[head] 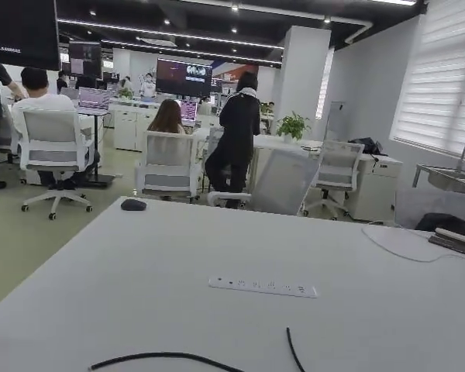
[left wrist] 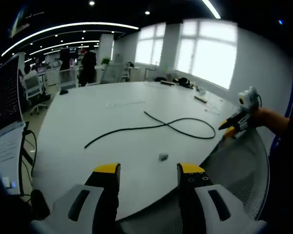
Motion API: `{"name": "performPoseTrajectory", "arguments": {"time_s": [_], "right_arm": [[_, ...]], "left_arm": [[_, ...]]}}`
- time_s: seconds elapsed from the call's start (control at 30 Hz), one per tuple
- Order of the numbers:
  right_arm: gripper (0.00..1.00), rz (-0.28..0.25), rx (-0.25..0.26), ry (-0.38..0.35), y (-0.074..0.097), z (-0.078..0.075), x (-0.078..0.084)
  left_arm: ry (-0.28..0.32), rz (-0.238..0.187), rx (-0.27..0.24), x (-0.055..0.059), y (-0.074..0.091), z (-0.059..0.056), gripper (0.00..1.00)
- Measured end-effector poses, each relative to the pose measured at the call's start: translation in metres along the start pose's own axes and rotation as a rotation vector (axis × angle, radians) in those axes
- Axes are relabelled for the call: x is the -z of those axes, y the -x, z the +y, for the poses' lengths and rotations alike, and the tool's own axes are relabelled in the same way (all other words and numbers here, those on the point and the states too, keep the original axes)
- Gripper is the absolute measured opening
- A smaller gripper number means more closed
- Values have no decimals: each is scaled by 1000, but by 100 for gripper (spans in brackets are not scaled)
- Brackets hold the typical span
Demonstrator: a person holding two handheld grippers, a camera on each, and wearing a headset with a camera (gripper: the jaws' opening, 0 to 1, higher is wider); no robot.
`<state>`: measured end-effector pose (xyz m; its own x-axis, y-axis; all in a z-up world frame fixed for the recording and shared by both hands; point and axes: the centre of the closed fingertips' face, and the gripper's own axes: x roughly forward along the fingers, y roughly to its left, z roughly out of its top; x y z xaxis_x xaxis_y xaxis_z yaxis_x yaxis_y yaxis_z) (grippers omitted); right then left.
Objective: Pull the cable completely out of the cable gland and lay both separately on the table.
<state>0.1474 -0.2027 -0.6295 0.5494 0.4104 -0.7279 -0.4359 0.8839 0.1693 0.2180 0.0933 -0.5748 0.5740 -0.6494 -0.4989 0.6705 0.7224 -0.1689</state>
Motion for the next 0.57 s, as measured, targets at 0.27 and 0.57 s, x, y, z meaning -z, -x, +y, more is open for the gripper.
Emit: {"name": "performPoseTrajectory", "arguments": {"time_s": [0.27,0.57], "right_arm": [[37,48,-13,-27,-11,9,17],[43,77,-51,-60,-13,15,24]], "left_arm": [[93,25,-25,27,2,-1,52],[114,57,-32,39,-2,-10,54]]}}
